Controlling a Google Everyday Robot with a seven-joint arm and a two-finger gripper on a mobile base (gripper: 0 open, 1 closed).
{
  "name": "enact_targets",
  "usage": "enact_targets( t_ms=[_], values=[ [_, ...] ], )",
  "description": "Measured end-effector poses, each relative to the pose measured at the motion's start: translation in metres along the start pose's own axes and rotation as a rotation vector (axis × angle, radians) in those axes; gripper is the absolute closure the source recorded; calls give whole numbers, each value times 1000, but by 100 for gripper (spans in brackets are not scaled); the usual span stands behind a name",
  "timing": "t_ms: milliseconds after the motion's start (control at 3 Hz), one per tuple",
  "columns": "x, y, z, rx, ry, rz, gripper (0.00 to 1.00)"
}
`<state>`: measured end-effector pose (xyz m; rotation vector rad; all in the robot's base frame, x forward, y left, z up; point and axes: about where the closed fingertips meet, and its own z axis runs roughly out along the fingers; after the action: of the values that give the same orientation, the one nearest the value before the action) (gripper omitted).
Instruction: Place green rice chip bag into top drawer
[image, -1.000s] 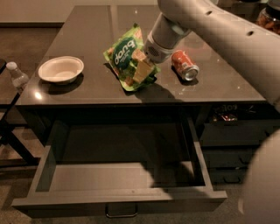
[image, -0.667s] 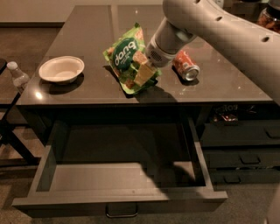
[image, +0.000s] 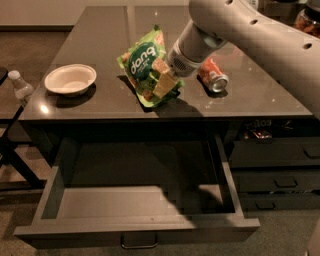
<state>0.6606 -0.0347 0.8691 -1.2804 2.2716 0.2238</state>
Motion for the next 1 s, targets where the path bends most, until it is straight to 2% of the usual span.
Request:
enact_targets(
  t_ms=[333,667,1000],
  values=[
    [2,17,-15,-22,-16,-28,100],
    [16,42,-29,-47,-17,-25,100],
    [42,66,-48,-88,-14,-31,100]
  ],
)
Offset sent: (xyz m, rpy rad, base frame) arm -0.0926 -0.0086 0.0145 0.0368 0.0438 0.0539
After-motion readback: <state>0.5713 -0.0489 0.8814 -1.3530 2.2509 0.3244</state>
